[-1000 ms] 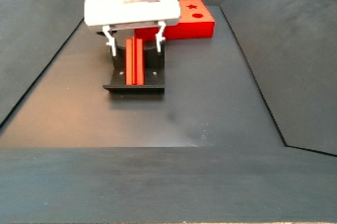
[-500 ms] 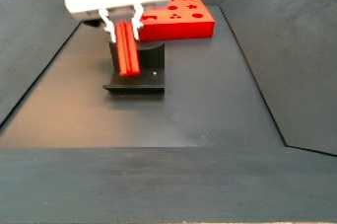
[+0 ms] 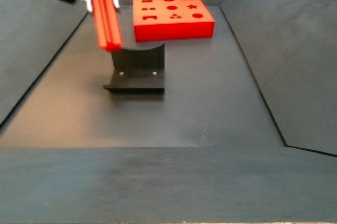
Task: Pick up the star object. Move up. Place the star object on the fixture. Regrasp the star object. Move to above the board. Insert the star object.
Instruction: Move to above the board.
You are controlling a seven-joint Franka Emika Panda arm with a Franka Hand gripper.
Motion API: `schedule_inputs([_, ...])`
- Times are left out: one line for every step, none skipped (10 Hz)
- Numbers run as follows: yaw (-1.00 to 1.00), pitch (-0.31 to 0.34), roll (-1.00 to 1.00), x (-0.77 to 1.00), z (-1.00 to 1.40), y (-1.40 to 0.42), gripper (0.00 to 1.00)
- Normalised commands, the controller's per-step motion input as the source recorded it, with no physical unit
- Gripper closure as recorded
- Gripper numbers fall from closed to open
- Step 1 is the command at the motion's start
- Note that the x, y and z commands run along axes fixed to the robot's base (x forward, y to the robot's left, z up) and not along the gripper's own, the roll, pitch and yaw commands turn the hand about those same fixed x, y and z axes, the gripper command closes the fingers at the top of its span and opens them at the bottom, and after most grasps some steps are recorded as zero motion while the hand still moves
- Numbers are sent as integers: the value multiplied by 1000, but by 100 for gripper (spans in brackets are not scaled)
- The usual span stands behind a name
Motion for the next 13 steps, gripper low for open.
schedule_inputs([113, -75, 3, 266, 1000, 98, 100])
schedule_inputs([82, -74, 6, 251, 1000, 89, 100])
schedule_inputs([15, -54, 18, 212, 1000, 66, 100])
schedule_inputs([-4, -45, 21, 200, 1000, 58, 100])
schedule_inputs([-31, -5, 27, 134, 773, 33, 100])
schedule_inputs([-42, 17, 29, 108, 653, 23, 100])
schedule_inputs([-45, 76, 29, 65, 353, 7, 100])
schedule_inputs([-40, 100, 28, 52, 233, 2, 100])
schedule_inputs([-187, -131, -1000, -704, 258, -1000, 100])
schedule_inputs([-182, -131, -1000, -705, 257, -1000, 100])
schedule_inputs([-188, -161, -1000, -768, 278, -1000, 100])
schedule_inputs([-194, -176, -1000, -790, 270, -1000, 100])
schedule_inputs([-207, -185, -1000, -804, 274, -1000, 100])
